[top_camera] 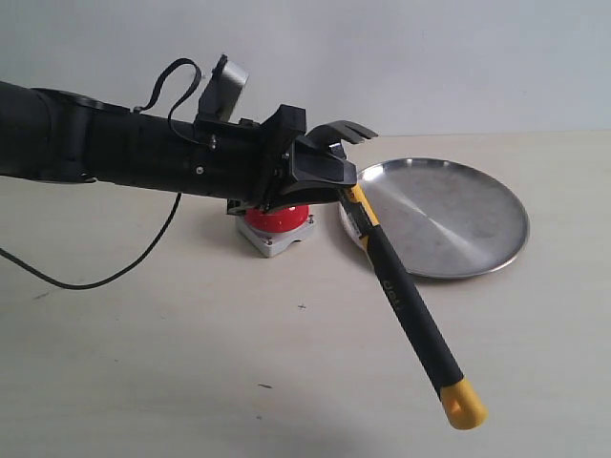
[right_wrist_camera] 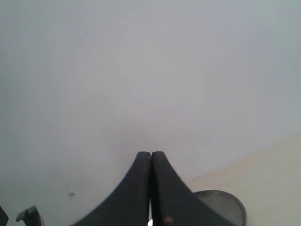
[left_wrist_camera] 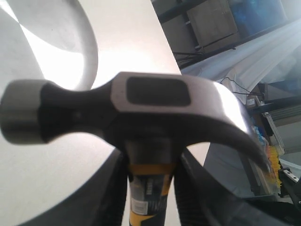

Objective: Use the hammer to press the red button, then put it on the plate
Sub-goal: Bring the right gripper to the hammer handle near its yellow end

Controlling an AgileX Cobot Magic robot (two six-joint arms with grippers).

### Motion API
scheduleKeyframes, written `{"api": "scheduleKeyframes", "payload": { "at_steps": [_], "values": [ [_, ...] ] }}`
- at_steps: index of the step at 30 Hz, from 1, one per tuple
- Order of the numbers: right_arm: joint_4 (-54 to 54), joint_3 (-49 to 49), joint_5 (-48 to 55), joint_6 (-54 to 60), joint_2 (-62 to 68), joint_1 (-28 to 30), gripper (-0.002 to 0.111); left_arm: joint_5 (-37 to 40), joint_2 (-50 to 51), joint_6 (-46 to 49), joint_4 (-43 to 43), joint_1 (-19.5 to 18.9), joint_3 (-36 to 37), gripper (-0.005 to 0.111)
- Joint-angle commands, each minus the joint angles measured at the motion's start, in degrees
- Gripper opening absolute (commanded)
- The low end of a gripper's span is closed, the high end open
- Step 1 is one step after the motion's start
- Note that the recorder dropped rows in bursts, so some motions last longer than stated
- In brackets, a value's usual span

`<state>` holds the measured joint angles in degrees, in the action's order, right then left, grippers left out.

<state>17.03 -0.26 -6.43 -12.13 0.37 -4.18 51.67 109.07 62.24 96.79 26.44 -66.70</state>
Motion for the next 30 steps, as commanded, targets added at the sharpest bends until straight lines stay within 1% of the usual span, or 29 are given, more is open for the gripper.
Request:
{"api": "scheduleKeyframes", "payload": {
  "at_steps": [1, 6, 9, 10, 13, 16, 18, 20, 21, 23, 24, 25, 26, 27, 30],
  "values": [
    [-3.62, -1.24, 4.80, -0.72, 0.84, 0.17, 0.000, 3.12, -0.56, 0.30, 3.16, -0.13, -0.38, 0.000],
    [-4.11, -9.86, 11.56, 0.87, 10.34, 0.17, 0.000, 3.25, -0.56, 0.00, 3.16, -0.13, -0.38, 0.000],
    [-3.52, -16.50, 16.99, 6.32, 17.78, 0.17, 0.000, 3.25, -0.56, 0.00, 3.16, -0.13, -0.38, 0.000],
    [-2.06, -22.09, 23.04, 12.13, 23.13, 0.17, 0.002, 3.25, -0.56, 0.00, 3.16, -0.13, -0.38, 0.000],
    [1.11, -31.06, 37.48, 25.70, 32.85, 0.17, 0.011, 3.25, -0.56, -0.12, 3.16, -0.13, -0.38, 0.000],
    [5.74, -37.87, 48.81, 36.85, 42.32, 0.17, 0.023, 3.25, -0.56, -0.12, 3.16, -0.13, -0.38, 0.000],
    [10.52, -40.27, 52.73, 43.04, 46.69, 0.17, 0.032, 3.25, -0.56, -0.12, 3.16, -0.13, -0.38, 0.000],
    [17.81, -40.88, 52.52, 45.49, 50.86, 0.17, 0.044, 3.36, -0.56, -0.11, 3.16, -0.13, -0.38, 0.000],
    [19.56, -40.66, 51.94, 45.49, 52.91, 0.17, 0.047, 3.37, -0.56, -0.11, 3.16, -0.13, -0.38, 0.000],
    [22.40, -40.66, 49.99, 45.49, 56.71, 0.17, 0.045, 3.48, -0.56, -0.11, 3.16, -0.13, -0.38, 0.000],
    [22.82, -40.66, 50.74, 46.03, 58.53, 0.17, 0.045, 3.37, -0.56, -0.11, 3.16, -0.13, -0.38, 0.000],
    [23.51, -40.66, 51.48, 47.85, 59.49, 0.17, 0.045, 3.07, -0.56, -0.11, 3.16, -0.13, -0.38, 0.000],
    [24.85, -40.66, 55.16, 53.69, 62.13, 0.17, 0.045, 3.07, -0.56, -0.11, 3.16, -0.13, -0.38, 0.000],
    [25.60, -40.66, 56.21, 56.09, 63.20, 0.17, 0.045, 3.07, -0.56, -0.11, 3.16, -0.13, -0.38, 0.000],
    [33.00, -40.66, 60.33, 65.58, 68.59, -0.39, 0.059, 3.07, -0.56, -0.11, 3.16, -0.13, -0.38, 0.000]
  ]
}}
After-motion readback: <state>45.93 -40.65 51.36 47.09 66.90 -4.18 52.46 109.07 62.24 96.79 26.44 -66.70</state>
